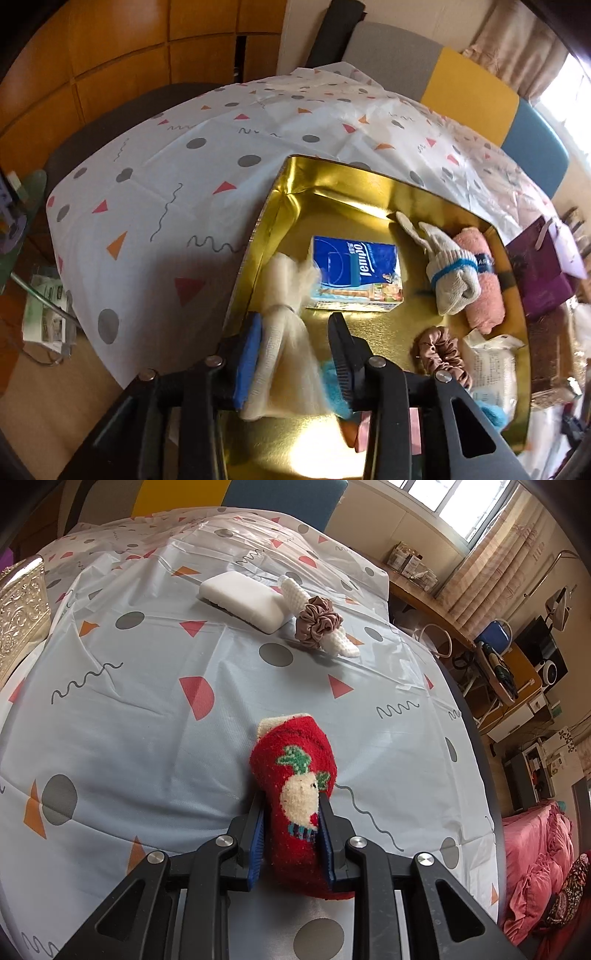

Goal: Organize soft objects
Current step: 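Carry the cream towel into the gold tray and open the left tool, then carry the red Christmas sock into the gold tray and open the right tool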

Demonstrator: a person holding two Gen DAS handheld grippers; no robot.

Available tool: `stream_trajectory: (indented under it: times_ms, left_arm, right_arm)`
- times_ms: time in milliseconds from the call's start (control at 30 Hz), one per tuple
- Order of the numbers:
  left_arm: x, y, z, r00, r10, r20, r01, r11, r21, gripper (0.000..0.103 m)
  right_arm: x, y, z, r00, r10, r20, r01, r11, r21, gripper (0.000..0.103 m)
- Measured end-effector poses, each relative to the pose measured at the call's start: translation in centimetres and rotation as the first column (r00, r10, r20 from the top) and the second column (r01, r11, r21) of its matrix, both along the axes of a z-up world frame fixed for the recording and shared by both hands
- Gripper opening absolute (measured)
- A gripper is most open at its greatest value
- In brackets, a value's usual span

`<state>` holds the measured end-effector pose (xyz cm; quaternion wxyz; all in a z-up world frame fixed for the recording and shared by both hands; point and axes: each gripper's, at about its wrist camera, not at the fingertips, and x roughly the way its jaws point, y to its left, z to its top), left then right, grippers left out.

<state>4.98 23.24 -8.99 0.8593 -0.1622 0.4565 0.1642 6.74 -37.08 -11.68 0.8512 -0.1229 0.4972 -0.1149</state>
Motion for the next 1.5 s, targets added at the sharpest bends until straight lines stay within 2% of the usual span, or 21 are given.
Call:
stream_trajectory:
  times_ms: [133,367,433,533,867,1133,1200,1400,1500]
  left_arm:
    - [-0.5,-1.2,0.0,1.0,-0.023,0.013,0.022,0.997,0.074,0.056]
    - [-1.8,-2.3,1.0,0.998,-0.034,0.046,0.027,0.988,0.155,0.058]
    - [-2.4,-2.8,1.8,0.997,-0.042,0.068,0.029,0.981,0.189,0.064]
    - [-3.1,-3.3,3.0,0.992,-0.06,0.108,0.035,0.974,0.224,0.066]
    - [-4.0,-4.9,4.8,0.979,-0.128,0.161,0.09,0.971,0.223,0.067]
    - [-4.0,-6.2,4.6,0.973,-0.171,0.157,0.134,0.967,0.218,0.067]
    - [-4.0,-6.4,4.6,0.971,-0.179,0.156,0.144,0.967,0.211,0.067]
    - [-3.9,-7.0,4.6,0.966,-0.205,0.157,0.168,0.961,0.219,0.067]
    - [-3.8,-7.1,4.7,0.964,-0.213,0.158,0.176,0.96,0.218,0.067]
  right_arm:
    - [0.1,0.0,-0.1,1.0,0.001,0.0,-0.001,1.0,-0.002,0.024]
    - [0.0,0.0,-0.1,1.0,-0.002,0.002,0.002,1.0,-0.004,0.024]
    - [0.0,0.1,-0.1,1.0,-0.004,0.003,0.004,1.0,-0.004,0.024]
    - [0.0,0.1,-0.1,1.0,-0.006,0.003,0.006,1.0,0.0,0.023]
    - [0.4,-0.7,0.0,0.999,-0.043,-0.007,0.043,0.998,0.048,0.023]
    - [2.0,-1.0,0.6,0.98,-0.196,-0.037,0.199,0.966,0.164,0.022]
    - [2.3,-0.2,0.7,0.981,-0.193,-0.028,0.194,0.96,0.202,0.022]
    - [2.8,3.4,0.5,0.99,-0.138,0.035,0.129,0.971,0.2,0.022]
    - [2.7,5.2,0.0,0.996,-0.074,0.055,0.067,0.989,0.128,0.022]
